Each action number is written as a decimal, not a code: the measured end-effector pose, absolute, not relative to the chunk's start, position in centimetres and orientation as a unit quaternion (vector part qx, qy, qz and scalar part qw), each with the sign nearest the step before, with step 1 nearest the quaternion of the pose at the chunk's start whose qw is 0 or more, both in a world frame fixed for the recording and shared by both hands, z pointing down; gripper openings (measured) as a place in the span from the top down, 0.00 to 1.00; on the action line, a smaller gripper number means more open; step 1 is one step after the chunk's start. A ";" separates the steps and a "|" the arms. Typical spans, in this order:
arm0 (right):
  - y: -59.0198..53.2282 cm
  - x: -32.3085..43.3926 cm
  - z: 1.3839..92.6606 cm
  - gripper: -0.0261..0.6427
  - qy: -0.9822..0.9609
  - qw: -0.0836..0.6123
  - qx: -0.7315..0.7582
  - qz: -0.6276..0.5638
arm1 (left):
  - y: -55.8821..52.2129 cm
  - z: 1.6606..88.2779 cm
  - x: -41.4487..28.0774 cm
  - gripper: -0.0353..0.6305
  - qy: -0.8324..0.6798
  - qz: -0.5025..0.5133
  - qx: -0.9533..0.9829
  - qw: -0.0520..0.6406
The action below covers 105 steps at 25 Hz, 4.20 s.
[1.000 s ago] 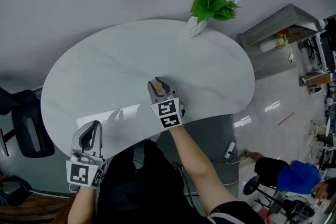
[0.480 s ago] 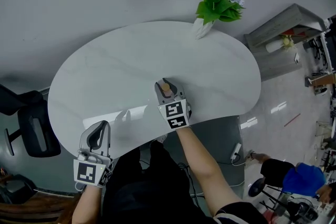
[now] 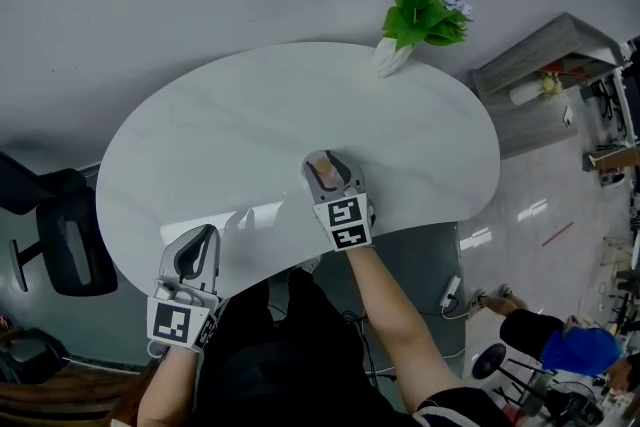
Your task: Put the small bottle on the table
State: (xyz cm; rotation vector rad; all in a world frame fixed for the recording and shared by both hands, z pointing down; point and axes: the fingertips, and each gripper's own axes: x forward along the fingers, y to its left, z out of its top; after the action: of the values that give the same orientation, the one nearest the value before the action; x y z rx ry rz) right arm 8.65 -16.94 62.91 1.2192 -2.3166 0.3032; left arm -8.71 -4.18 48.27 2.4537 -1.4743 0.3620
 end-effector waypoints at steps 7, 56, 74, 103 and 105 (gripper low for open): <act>-15.6 8.9 62.3 0.74 -0.849 0.251 0.452 0.108 | -4.5 48.1 -8.1 0.93 -0.499 0.116 0.850 0.124; -17.0 16.7 41.0 0.95 -0.822 0.111 0.555 0.066 | -7.7 40.4 -9.1 0.93 -0.499 0.022 0.864 0.061; -8.5 17.4 34.1 0.95 -0.829 0.078 0.554 0.004 | -7.0 39.5 -11.2 0.93 -0.521 0.018 0.852 0.044; -6.1 16.7 35.2 0.95 -0.829 0.077 0.555 0.008 | -5.3 39.2 -11.4 0.93 -0.527 0.021 0.848 0.049; -6.0 16.8 35.2 0.95 -0.828 0.076 0.556 0.010 | -5.2 39.1 -11.3 0.93 -0.526 0.021 0.849 0.048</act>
State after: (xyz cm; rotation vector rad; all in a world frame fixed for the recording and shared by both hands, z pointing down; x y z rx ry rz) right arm 16.76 -6.04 35.20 1.6665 -2.4823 0.0289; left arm -11.28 -5.23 39.14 2.5877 -1.6035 0.0631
